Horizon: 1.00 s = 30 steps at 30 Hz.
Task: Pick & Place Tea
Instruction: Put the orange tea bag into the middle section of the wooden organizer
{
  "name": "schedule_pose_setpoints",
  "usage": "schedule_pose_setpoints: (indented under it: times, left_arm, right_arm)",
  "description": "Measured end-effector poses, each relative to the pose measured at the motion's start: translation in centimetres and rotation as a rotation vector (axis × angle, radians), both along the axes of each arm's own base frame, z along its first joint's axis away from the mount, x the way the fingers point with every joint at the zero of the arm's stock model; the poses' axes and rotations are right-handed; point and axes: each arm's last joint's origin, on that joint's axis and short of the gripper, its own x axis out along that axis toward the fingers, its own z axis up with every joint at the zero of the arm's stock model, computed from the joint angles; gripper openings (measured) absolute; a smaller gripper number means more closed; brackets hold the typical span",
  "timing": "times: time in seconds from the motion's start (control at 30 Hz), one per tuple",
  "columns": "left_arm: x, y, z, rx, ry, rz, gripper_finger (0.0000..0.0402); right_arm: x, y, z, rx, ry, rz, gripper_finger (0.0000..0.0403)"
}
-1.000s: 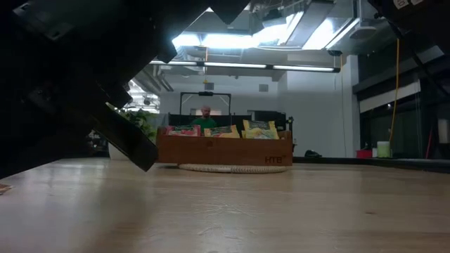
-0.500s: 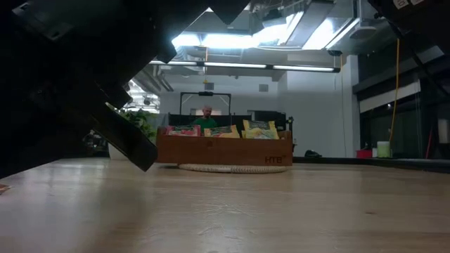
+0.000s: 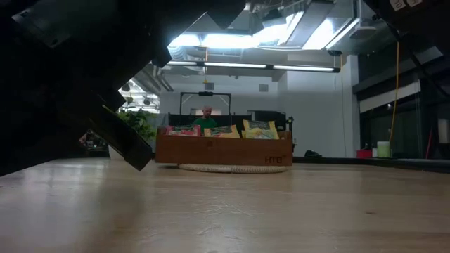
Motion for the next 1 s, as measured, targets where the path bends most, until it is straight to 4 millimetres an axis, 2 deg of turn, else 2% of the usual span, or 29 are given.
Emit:
schedule_pose_setpoints:
  times: [0.1, 0.2, 0.27, 0.43, 0.47, 0.67, 0.8, 0.9, 1.0]
  left_arm:
    - [0.1, 0.1, 0.0, 0.005, -0.002, -0.001, 0.0244]
    - [0.1, 0.2, -0.1, 0.017, -0.004, -0.023, 0.0210]
    - [0.1, 0.2, -0.2, 0.022, 0.001, -0.028, 0.0168]
    - [0.0, 0.3, -0.3, 0.044, 0.002, -0.033, 0.0032]
    - [0.0, 0.3, -0.3, 0.045, -0.001, -0.032, 0.0017]
    - [0.0, 0.3, -0.2, 0.039, -0.007, -0.046, 0.0003]
    - [0.0, 0.3, 0.3, 0.021, -0.028, -0.055, 0.0002]
    - [0.0, 0.3, 0.9, 0.013, -0.057, -0.066, 0.0002]
    - [0.0, 0.4, 1.6, 0.008, -0.094, -0.046, 0.0002]
  right_arm:
    - [0.0, 0.0, 0.0, 0.001, -0.003, 0.000, 0.0000]
    - [0.0, 0.0, 0.0, 0.001, -0.003, 0.000, 0.0000]
    - [0.0, 0.0, 0.0, 0.001, -0.003, 0.000, 0.0000]
    - [0.0, 0.0, 0.0, 0.001, -0.004, 0.000, 0.0000]
    - [0.0, 0.0, 0.0, 0.001, -0.004, -0.001, 0.0000]
    - [0.0, 0.0, 0.0, -0.011, -0.010, 0.015, 0.0002]
    - [0.0, 0.1, 0.7, 0.012, 0.000, 0.036, 0.0024]
    - [-0.3, 0.0, 2.9, 0.036, -0.009, 0.055, 0.0044]
    - [-1.1, -0.3, 6.0, 0.018, -0.016, 0.067, 0.0060]
